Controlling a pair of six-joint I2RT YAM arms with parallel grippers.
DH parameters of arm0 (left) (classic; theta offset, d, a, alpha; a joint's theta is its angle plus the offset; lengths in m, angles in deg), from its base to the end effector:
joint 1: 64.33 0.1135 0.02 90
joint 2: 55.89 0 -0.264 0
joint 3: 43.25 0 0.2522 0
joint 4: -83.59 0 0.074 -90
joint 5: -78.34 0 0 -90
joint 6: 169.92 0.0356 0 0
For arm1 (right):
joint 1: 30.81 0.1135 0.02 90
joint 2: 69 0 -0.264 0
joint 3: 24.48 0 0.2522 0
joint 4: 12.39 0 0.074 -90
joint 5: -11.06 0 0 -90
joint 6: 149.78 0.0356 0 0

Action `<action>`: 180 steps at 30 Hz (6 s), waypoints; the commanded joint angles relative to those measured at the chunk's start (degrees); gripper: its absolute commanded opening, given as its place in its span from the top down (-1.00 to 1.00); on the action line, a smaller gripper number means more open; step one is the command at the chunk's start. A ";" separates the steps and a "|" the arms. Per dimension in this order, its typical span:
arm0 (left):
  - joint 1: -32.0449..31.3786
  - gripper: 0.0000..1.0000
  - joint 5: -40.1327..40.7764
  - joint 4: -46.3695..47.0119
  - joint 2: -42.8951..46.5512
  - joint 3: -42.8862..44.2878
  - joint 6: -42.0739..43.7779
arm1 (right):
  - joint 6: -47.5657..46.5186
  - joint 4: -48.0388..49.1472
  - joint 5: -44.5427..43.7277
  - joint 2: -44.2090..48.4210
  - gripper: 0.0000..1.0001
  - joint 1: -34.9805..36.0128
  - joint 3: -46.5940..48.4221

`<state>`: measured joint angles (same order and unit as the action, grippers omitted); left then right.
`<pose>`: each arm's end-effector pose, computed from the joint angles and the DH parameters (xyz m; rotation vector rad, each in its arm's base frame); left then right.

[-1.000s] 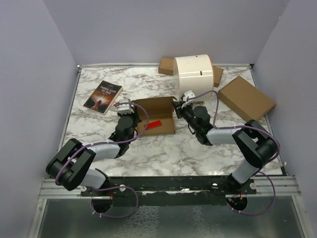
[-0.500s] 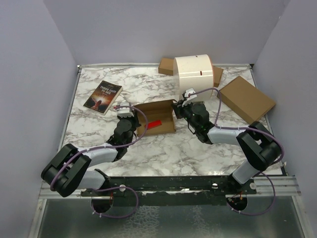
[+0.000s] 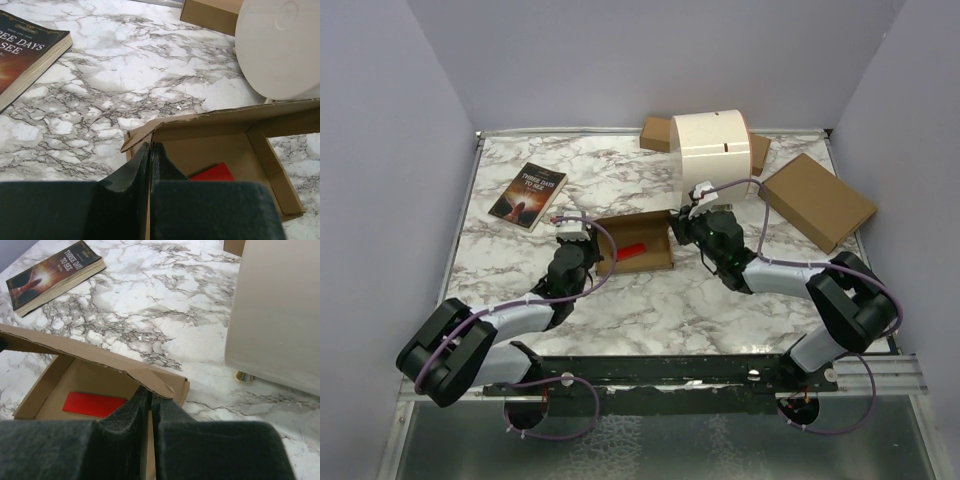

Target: Fold the paper box

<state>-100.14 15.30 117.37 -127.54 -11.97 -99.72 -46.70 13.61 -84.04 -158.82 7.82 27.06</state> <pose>0.1993 -0.1239 0.1886 -0.1190 1.6800 -0.3354 0.2552 0.1999 0.1980 -0.3386 1.7884 0.5663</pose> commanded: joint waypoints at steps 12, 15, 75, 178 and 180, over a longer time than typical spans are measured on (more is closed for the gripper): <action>-1.73 1.00 -6.31 -6.53 2.59 -0.80 -0.37 | 7.99 -9.23 8.99 1.26 0.89 1.97 1.92; -1.64 1.00 -6.46 -7.90 2.96 -0.06 0.29 | 9.31 -10.19 9.32 0.15 0.89 2.06 3.46; 3.29 1.00 -14.50 -23.56 6.18 5.34 -1.61 | 3.25 -22.10 9.97 0.32 0.90 2.05 7.43; 7.86 0.48 -40.13 -39.82 -9.90 15.79 -13.64 | -39.10 -62.04 56.26 -8.73 0.39 1.49 27.63; 7.86 0.48 -39.89 -39.74 -9.38 15.72 -13.51 | -38.06 -64.18 57.62 -13.69 0.59 1.23 31.77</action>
<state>-92.40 -23.72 78.38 -137.44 5.08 -112.76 -85.85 -40.81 -35.85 -163.61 9.57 51.01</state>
